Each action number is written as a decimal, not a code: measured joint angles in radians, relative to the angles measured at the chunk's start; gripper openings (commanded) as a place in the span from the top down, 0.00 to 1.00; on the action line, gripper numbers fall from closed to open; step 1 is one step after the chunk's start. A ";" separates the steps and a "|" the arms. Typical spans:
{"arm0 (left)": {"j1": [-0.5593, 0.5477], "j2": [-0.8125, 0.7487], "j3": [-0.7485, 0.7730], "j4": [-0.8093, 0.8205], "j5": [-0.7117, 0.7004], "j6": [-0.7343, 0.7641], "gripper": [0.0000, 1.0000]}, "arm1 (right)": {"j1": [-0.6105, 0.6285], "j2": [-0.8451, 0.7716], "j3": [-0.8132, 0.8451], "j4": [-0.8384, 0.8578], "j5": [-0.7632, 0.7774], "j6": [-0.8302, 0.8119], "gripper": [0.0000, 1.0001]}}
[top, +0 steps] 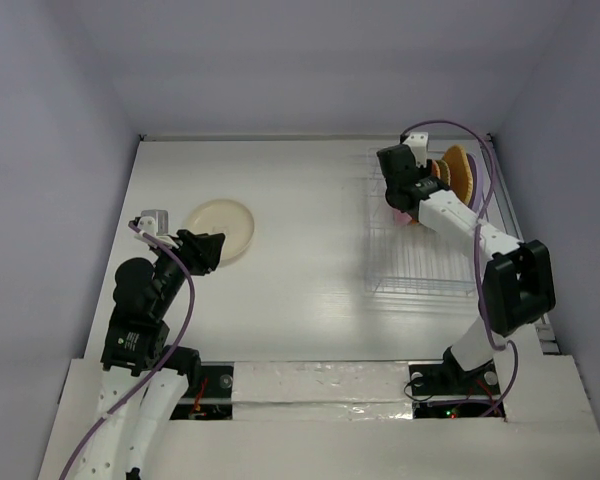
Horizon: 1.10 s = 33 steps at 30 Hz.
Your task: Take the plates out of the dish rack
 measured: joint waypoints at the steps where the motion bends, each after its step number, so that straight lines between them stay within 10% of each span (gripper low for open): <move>1: 0.000 0.000 0.000 0.000 0.000 0.000 0.60 | 0.000 0.001 0.009 0.001 0.006 -0.003 0.53; 13: 0.000 0.000 0.000 0.000 0.006 0.000 0.60 | -0.015 0.053 0.100 -0.058 0.090 -0.056 0.99; 33: 0.000 0.008 0.000 0.000 0.008 0.000 0.61 | 0.114 -0.204 0.314 -0.201 0.103 -0.119 1.00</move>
